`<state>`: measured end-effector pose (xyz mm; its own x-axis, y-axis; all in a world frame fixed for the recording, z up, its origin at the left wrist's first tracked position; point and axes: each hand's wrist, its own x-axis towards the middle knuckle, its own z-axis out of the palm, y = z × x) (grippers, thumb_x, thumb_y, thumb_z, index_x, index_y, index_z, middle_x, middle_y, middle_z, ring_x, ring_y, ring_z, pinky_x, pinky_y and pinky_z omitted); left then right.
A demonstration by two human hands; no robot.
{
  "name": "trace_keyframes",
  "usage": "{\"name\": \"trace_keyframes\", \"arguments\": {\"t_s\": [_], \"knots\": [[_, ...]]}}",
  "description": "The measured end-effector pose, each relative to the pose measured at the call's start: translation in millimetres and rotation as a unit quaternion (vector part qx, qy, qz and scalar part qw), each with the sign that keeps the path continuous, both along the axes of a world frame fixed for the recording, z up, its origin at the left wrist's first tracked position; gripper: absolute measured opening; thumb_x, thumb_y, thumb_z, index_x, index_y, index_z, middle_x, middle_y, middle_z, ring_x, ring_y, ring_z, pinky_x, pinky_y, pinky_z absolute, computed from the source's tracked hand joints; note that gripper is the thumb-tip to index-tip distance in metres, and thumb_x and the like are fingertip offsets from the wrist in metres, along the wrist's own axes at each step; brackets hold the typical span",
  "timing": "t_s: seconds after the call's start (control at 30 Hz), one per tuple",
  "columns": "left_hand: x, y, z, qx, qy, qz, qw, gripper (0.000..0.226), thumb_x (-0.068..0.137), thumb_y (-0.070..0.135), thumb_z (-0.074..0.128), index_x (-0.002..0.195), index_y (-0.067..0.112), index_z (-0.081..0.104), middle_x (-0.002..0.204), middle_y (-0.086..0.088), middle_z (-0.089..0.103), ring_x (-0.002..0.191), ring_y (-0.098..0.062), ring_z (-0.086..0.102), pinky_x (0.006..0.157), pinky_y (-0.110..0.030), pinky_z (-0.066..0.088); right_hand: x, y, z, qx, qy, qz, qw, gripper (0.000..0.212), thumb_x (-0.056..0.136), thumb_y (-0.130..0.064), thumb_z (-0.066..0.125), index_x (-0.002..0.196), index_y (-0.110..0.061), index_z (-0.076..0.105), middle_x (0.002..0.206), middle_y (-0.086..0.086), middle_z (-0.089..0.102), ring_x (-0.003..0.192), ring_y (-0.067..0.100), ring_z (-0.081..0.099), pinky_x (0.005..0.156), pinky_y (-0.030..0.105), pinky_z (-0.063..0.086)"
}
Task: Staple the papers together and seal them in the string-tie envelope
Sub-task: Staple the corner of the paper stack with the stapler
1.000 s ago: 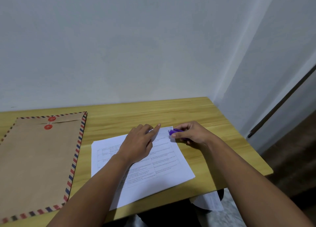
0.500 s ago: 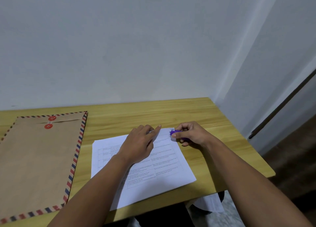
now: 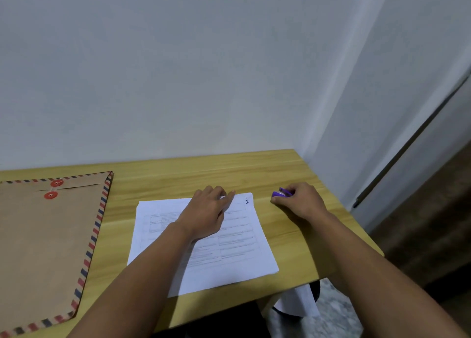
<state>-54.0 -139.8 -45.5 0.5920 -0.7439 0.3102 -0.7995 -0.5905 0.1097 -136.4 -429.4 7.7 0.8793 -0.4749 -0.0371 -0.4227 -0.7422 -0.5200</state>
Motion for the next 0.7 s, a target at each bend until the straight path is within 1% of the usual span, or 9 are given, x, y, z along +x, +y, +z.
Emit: {"name": "trace_keyframes", "arguments": {"t_s": [0.1, 0.2, 0.27, 0.33, 0.4, 0.5, 0.57, 0.6, 0.7], "knots": [[2.3, -18.1, -1.8, 0.019, -0.018, 0.008, 1.0, 0.06, 0.086, 0.018, 0.051, 0.146, 0.017, 0.053, 0.111, -0.005, 0.059, 0.092, -0.03, 0.054, 0.074, -0.04, 0.042, -11.7, -2.9, -2.6, -0.025, 0.009, -0.026, 0.999, 0.048, 0.069, -0.065, 0.084, 0.09, -0.023, 0.073, 0.08, -0.006, 0.069, 0.078, 0.016, 0.064, 0.061, 0.031, 0.046], [-0.1, -30.2, 0.9, 0.044, -0.015, 0.035, 0.998, 0.06, 0.089, 0.021, 0.051, 0.149, 0.017, 0.049, 0.119, -0.007, 0.059, 0.098, -0.031, 0.053, 0.08, -0.043, 0.042, -18.8, -1.2, -5.8, -0.053, 0.018, -0.056, 0.997, 0.056, 0.07, -0.071, 0.08, 0.098, -0.023, 0.074, 0.085, -0.006, 0.069, 0.081, 0.016, 0.064, 0.064, 0.031, 0.048], [-6.1, -30.5, 6.4, 0.048, 0.012, 0.067, 0.996, 0.062, 0.092, 0.024, 0.048, 0.154, 0.02, 0.042, 0.131, -0.005, 0.054, 0.109, -0.032, 0.05, 0.089, -0.044, 0.039, -20.4, 4.3, -6.5, -0.067, 0.02, -0.06, 0.996, 0.071, 0.068, -0.077, 0.077, 0.114, -0.023, 0.072, 0.108, -0.001, 0.069, 0.1, 0.022, 0.065, 0.078, 0.037, 0.055], [-10.7, -22.1, 16.1, 0.026, 0.033, 0.103, 0.994, 0.062, 0.094, 0.028, 0.045, 0.155, 0.024, 0.038, 0.139, 0.0, 0.05, 0.118, -0.029, 0.046, 0.095, -0.044, 0.037, -18.6, 14.0, -0.7, -0.082, 0.011, -0.058, 0.995, 0.082, 0.069, -0.079, 0.074, 0.131, -0.026, 0.065, 0.13, 0.004, 0.061, 0.122, 0.029, 0.057, 0.095, 0.046, 0.053], [-10.1, -3.7, 30.4, 0.008, 0.032, 0.134, 0.99, 0.059, 0.096, 0.032, 0.044, 0.154, 0.027, 0.038, 0.143, 0.001, 0.049, 0.123, -0.028, 0.045, 0.097, -0.044, 0.037, -13.1, 27.3, 10.5, -0.09, -0.019, -0.047, 0.995, 0.08, 0.075, -0.076, 0.072, 0.138, -0.028, 0.06, 0.139, 0.007, 0.056, 0.131, 0.033, 0.05, 0.102, 0.05, 0.047], [-3.9, 46.5, 52.7, 0.028, 0.026, 0.182, 0.983, 0.061, 0.097, 0.044, 0.027, 0.156, 0.029, 0.037, 0.145, 0.0, 0.048, 0.128, -0.029, 0.044, 0.099, -0.044, 0.037, 0.5, 57.8, 26.0, -0.091, -0.066, -0.005, 0.994, 0.07, 0.08, -0.073, 0.069, 0.134, -0.029, 0.063, 0.135, 0.007, 0.058, 0.128, 0.033, 0.051, 0.101, 0.05, 0.047], [-3.5, 90.7, 65.7, 0.031, 0.033, 0.218, 0.975, 0.073, 0.091, 0.053, 0.01, 0.155, 0.03, 0.038, 0.146, -0.001, 0.049, 0.131, -0.029, 0.043, 0.102, -0.046, 0.037, 12.0, 86.4, 33.0, -0.084, -0.088, 0.03, 0.992, 0.064, 0.081, -0.072, 0.069, 0.128, -0.029, 0.067, 0.129, 0.006, 0.061, 0.125, 0.032, 0.053, 0.099, 0.049, 0.049], [-4.1, 114.5, 70.5, 0.028, 0.036, 0.24, 0.97, 0.076, 0.089, 0.054, 0.009, 0.155, 0.03, 0.038, 0.146, -0.001, 0.049, 0.132, -0.029, 0.043, 0.104, -0.047, 0.037, 18.6, 102.9, 35.4, -0.078, -0.096, 0.049, 0.991, 0.061, 0.082, -0.07, 0.07, 0.125, -0.029, 0.069, 0.126, 0.005, 0.062, 0.124, 0.031, 0.054, 0.099, 0.048, 0.05], [-4.0, 189.0, 74.9, 0.025, 0.046, 0.309, 0.95, 0.057, 0.1, 0.046, 0.032, 0.154, 0.031, 0.038, 0.149, 0.0, 0.046, 0.138, -0.027, 0.037, 0.11, -0.048, 0.035, 38.1, 158.7, 39.7, -0.062, -0.106, 0.117, 0.985, 0.05, 0.086, -0.064, 0.071, 0.12, -0.028, 0.072, 0.123, 0.002, 0.064, 0.122, 0.028, 0.056, 0.099, 0.045, 0.05]]}}
